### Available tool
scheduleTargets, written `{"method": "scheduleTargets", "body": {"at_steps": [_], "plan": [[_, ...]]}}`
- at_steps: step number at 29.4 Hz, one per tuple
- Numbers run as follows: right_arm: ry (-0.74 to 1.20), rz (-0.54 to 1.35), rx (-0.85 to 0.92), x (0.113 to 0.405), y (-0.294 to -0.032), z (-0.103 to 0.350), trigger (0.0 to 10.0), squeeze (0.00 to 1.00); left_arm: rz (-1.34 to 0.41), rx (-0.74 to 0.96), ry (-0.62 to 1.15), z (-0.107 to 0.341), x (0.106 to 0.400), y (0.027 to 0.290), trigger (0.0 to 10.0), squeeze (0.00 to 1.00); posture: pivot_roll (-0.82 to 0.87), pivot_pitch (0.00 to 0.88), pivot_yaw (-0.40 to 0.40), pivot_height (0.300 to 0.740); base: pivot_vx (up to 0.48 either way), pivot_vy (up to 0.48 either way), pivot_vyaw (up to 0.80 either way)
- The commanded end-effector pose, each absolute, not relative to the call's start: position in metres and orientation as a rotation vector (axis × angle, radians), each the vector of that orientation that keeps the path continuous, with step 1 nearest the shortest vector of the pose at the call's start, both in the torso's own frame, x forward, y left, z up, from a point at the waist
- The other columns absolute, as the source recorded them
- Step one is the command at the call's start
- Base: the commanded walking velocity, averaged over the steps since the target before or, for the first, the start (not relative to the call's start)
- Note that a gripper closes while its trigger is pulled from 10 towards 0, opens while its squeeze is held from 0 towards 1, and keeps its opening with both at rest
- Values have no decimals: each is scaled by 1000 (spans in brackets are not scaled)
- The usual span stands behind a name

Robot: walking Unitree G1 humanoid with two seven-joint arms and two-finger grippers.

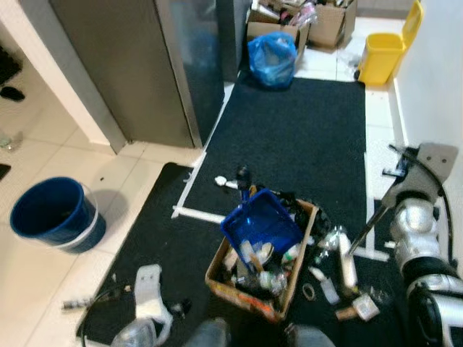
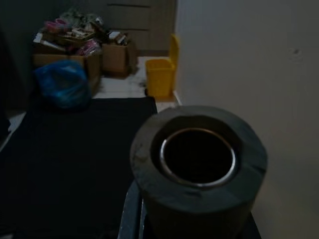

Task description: Sweep floor

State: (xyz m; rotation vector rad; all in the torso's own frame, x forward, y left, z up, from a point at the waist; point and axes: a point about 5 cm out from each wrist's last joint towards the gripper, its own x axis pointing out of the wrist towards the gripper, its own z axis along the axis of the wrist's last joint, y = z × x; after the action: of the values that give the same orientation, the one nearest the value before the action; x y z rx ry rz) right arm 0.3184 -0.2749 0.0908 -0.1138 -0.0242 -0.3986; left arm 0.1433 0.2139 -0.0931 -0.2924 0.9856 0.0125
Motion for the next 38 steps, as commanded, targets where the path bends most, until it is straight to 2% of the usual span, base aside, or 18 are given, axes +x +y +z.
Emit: {"method": "scheduleTargets", "body": {"at_steps": [1, 12, 27, 33, 34, 38], "plan": [[-68, -388, -115, 322, -272, 99, 10000, 0, 26, -284, 1000, -95, 137, 217, 10000, 0, 87, 0, 31, 740, 0, 0, 0], [-67, -377, -108, 325, -267, 100, 10000, 0, 21, -290, 1008, -96, 134, 218, 10000, 0, 96, 0, 30, 740, 0, -349, 0], [-62, -370, -100, 325, -264, 97, 10000, 0, 94, -273, 1030, -98, 128, 224, 10000, 0, 103, 0, 29, 740, 0, 0, 0], [-62, -365, -102, 326, -264, 98, 10000, 0, 355, -260, 959, -89, 123, 263, 10000, 0, 104, 0, 23, 740, 0, 0, 0], [-62, -365, -102, 326, -264, 98, 10000, 0, 355, -260, 959, -89, 123, 263, 10000, 0, 104, 0, 23, 740, 0, 0, 0], [-62, -361, -106, 327, -265, 100, 10000, 0, 555, -285, 822, -72, 125, 303, 10000, 0, 108, 0, 19, 740, 0, 0, 0]]}}
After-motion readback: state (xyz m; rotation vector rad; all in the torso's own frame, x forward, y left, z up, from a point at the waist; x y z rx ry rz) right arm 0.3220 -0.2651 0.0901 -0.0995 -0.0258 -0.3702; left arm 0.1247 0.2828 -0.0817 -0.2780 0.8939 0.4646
